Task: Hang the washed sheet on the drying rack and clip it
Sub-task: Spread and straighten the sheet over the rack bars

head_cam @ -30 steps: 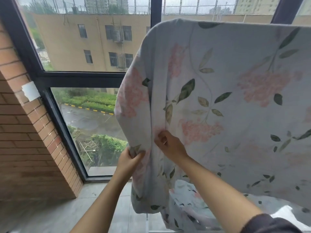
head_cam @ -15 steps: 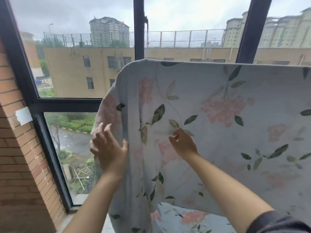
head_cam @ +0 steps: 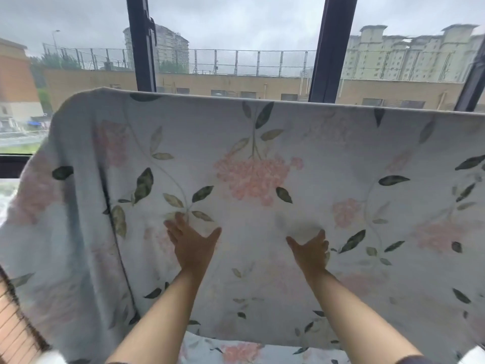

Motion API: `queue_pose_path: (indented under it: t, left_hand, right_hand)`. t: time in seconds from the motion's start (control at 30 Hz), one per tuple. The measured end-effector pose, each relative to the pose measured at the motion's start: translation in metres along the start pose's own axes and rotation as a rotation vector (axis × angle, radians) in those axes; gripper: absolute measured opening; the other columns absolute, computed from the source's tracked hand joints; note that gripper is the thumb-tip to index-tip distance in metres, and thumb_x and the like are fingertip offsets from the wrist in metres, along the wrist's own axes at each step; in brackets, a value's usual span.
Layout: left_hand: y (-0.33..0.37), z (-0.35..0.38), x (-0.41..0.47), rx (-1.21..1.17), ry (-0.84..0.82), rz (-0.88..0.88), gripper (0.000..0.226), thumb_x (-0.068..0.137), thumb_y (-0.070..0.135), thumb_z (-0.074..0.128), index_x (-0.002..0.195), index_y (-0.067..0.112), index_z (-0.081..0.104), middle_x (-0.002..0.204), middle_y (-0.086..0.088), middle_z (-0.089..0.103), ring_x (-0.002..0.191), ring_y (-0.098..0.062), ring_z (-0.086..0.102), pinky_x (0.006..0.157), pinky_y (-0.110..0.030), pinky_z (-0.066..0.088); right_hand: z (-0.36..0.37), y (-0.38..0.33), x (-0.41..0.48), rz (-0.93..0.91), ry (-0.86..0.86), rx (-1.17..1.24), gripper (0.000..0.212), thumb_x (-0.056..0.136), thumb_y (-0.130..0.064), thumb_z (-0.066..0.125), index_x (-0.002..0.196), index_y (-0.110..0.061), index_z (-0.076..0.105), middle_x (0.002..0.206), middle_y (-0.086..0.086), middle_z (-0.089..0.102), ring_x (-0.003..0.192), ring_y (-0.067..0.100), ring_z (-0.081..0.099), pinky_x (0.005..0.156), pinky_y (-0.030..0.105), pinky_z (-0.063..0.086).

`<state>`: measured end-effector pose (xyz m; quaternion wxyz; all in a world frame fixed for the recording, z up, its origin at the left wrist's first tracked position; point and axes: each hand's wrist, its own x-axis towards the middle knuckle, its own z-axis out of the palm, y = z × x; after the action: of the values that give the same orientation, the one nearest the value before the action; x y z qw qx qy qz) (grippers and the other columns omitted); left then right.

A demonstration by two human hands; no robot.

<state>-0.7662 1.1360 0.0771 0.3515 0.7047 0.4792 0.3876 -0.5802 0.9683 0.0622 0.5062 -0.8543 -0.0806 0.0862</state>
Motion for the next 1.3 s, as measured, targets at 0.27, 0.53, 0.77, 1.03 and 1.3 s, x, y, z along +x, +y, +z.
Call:
queue_pose_path:
  t: [0.27,0.53,0.77,1.03,1.3]
  left_hand:
    - [-0.096,0.094,-0.024,-0.407,-0.171,-0.708,0.115,0.059,0.063,0.078,0.141,-0.001,0.028,0.138,-0.021,0.042,0.124,-0.039,0.045,0.105,-0.051,0.036]
    - [-0.218,0.19,-0.07,-0.534,-0.349,-1.046,0.073,0.085,0.046,0.065,0.143,0.015,0.034,0.133,-0.011,0.043,0.123,-0.039,0.042,0.101,-0.054,0.039]
    - [-0.304,0.258,-0.084,-0.737,-0.228,-1.051,0.032,0.101,0.009,0.032,0.131,0.01,0.043,0.11,-0.02,0.049,0.106,-0.031,0.05,0.102,-0.052,0.031]
    - [-0.333,0.279,-0.09,-0.537,-0.152,-0.924,0.01,0.093,0.015,0.058,0.083,0.014,0.059,0.084,-0.005,0.062,0.094,-0.021,0.059,0.093,-0.042,0.039]
    - [-0.356,0.35,-0.105,-0.12,-0.175,-0.773,0.027,0.08,0.016,0.061,0.056,0.005,0.059,0.061,-0.013,0.06,0.063,-0.029,0.051,0.063,-0.033,0.042]
  right_hand:
    - [0.014,0.099,0.034,0.619,-0.151,0.304,0.099,0.077,-0.047,0.073,0.148,-0.008,0.015,0.141,0.016,0.034,0.121,0.042,0.042,0.086,0.059,0.049]
    - [0.092,0.25,0.043,0.912,-0.296,0.61,0.075,0.079,-0.039,0.074,0.137,-0.011,0.035,0.122,0.016,0.034,0.116,0.041,0.042,0.09,0.06,0.043]
    - [0.139,0.356,0.085,0.935,-0.267,0.685,0.035,0.094,-0.015,0.053,0.128,-0.011,0.047,0.144,0.017,0.036,0.131,0.034,0.038,0.1,0.052,0.036]
    - [0.17,0.417,0.117,0.846,-0.336,0.659,0.004,0.091,-0.014,0.061,0.092,-0.01,0.061,0.104,0.005,0.064,0.105,0.021,0.054,0.092,0.039,0.04]
    - [0.173,0.479,0.144,0.698,-0.077,0.158,0.019,0.088,-0.017,0.059,0.075,-0.004,0.061,0.072,0.01,0.059,0.062,0.023,0.05,0.066,0.035,0.045]
